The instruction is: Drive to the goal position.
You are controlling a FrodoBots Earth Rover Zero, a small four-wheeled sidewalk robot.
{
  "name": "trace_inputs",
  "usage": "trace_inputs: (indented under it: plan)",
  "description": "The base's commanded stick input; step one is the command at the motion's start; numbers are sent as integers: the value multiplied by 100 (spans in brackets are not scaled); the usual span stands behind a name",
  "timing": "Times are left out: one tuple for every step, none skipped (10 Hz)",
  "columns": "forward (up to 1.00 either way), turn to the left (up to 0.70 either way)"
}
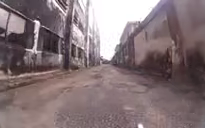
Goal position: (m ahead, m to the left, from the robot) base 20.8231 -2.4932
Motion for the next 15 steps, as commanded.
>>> trace_inputs:
  plan:
    - [85,0]
    - [85,0]
    - [85,0]
    - [85,0]
    - [85,0]
    - [85,0]
    - [85,0]
    - [85,0]
    - [85,-27]
    - [85,-27]
    - [85,-11]
    - [85,0]
    - [85,0]
    - [85,0]
    - [85,0]
